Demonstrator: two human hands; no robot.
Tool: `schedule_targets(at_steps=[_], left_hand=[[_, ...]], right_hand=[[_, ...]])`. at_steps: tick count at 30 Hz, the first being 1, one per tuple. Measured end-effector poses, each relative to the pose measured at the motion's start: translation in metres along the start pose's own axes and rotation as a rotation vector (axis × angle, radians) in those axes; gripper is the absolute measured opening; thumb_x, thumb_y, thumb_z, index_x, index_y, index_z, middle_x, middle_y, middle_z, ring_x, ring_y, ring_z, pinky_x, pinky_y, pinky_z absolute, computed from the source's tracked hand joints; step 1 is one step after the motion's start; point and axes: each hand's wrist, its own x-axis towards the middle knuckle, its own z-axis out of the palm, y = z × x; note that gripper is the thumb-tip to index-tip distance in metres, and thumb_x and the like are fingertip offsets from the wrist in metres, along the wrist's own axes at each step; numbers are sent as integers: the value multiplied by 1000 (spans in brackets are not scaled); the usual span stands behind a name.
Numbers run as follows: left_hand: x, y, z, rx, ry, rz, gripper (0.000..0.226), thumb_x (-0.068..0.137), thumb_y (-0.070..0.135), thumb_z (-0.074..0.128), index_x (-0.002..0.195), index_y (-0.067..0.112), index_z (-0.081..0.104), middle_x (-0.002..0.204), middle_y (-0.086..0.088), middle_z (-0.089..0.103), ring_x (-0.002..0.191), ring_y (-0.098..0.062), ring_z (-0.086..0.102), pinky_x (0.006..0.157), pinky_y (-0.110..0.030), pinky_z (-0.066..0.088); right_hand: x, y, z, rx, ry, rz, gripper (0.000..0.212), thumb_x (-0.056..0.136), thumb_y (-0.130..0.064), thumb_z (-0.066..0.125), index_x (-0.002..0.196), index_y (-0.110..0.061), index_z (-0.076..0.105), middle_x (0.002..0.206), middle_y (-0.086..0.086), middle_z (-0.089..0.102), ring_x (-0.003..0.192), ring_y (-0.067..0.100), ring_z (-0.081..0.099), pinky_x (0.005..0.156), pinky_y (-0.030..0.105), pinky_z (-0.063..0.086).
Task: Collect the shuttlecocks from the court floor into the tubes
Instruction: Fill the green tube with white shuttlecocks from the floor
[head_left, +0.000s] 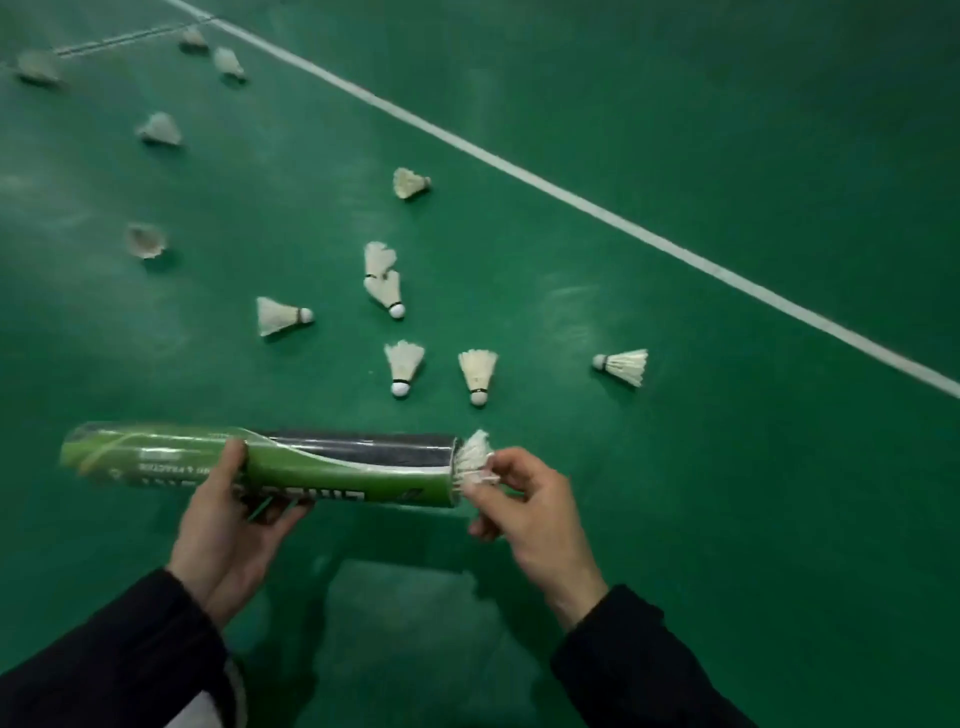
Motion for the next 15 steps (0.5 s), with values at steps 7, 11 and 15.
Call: schedule_targets(at_steps=[7,11,15], left_hand=[[13,-31,93,85,-390,-149,51,100,46,58,137,12,60,121,-7,74,117,-24,69,94,-48,60],[19,-17,106,79,-452,-161,47,101,41,56,135,9,61,123,-12,73,120,-28,66,91,-48,59],[35,20,93,-25,-377,-201,38,101,39,58,129,14,60,132,-13,67,123,-30,64,95,-50,55]], right_hand=[[-41,-22,-44,-109,-219,284,54,85,-23,50,139,-24,47,61,1,60,54,14,58,55,27,53],[-29,-33,-22,-79,-121,244,40,94,-19,66,131,-28,55,86,-8,73,59,13,64,53,27,56],[-5,-53,5,-103,107,99,38,89,-23,70,127,-23,65,76,-15,70,47,10,54,43,25,44]])
